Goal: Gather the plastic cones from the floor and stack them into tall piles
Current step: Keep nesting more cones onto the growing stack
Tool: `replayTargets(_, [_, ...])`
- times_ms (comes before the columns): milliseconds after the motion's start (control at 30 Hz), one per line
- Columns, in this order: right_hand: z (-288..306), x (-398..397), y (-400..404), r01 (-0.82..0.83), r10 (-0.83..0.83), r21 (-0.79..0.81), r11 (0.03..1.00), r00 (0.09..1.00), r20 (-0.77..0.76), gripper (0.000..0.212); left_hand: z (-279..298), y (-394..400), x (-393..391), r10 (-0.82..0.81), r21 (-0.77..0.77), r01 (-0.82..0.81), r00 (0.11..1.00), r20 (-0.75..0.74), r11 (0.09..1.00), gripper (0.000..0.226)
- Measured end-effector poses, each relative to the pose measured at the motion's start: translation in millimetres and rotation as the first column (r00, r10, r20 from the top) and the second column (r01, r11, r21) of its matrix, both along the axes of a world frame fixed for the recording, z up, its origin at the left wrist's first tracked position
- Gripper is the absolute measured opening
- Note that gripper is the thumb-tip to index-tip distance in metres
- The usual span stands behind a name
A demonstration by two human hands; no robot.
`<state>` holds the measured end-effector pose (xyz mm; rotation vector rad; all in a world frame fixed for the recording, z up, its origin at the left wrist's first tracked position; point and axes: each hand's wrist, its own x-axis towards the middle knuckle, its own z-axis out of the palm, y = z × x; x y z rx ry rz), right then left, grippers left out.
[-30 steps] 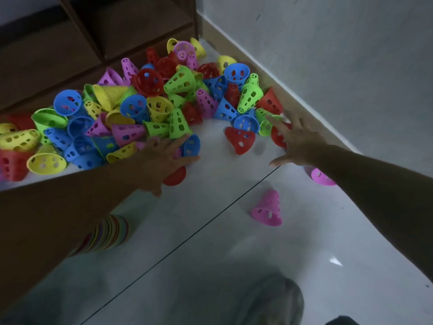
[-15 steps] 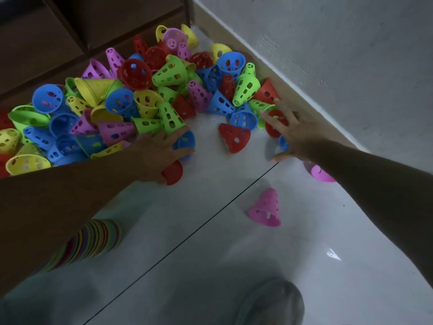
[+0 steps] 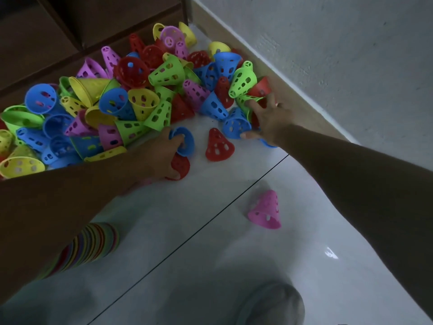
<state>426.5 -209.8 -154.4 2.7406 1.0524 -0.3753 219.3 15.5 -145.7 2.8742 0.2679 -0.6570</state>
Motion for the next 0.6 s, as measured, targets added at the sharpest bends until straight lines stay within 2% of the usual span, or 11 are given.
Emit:
replayTargets(100, [-2, -1, 8, 0.043, -0.043, 0.004, 0.999, 0.999, -0.007, 0.094, 0, -2, -5, 0.081, -0.066, -0.076, 0.994, 0.069, 0.995, 0.081])
replayTargets(200, [-5, -4, 13, 0.098, -0.097, 0.073, 0.993, 0.995, -0.013, 0.075, -4, -8, -13, 0.152, -0.118, -0.140, 0.983, 0.103, 0.983, 0.067])
replayTargets(300, [-9, -3, 13, 0.103, -0.104, 0.117, 0.988, 0.995, 0.000, 0.057, -9, -11, -18, 0.235, -0.202, -0.213, 0.968, 0.088, 0.956, 0.069])
replayTargets(500, [-10, -1, 10, 0.078, -0.077, 0.110, 0.991, 0.997, -0.014, 0.054, -11, -12, -17, 0.349, -0.267, -0.318, 0.934, 0.077, 0.910, 0.089])
replayTargets(600, [-8, -4, 4, 0.109, -0.108, 0.142, 0.984, 0.994, -0.012, 0.053, -9, -12, -18, 0.405, -0.324, -0.365, 0.912, 0.064, 0.873, 0.079])
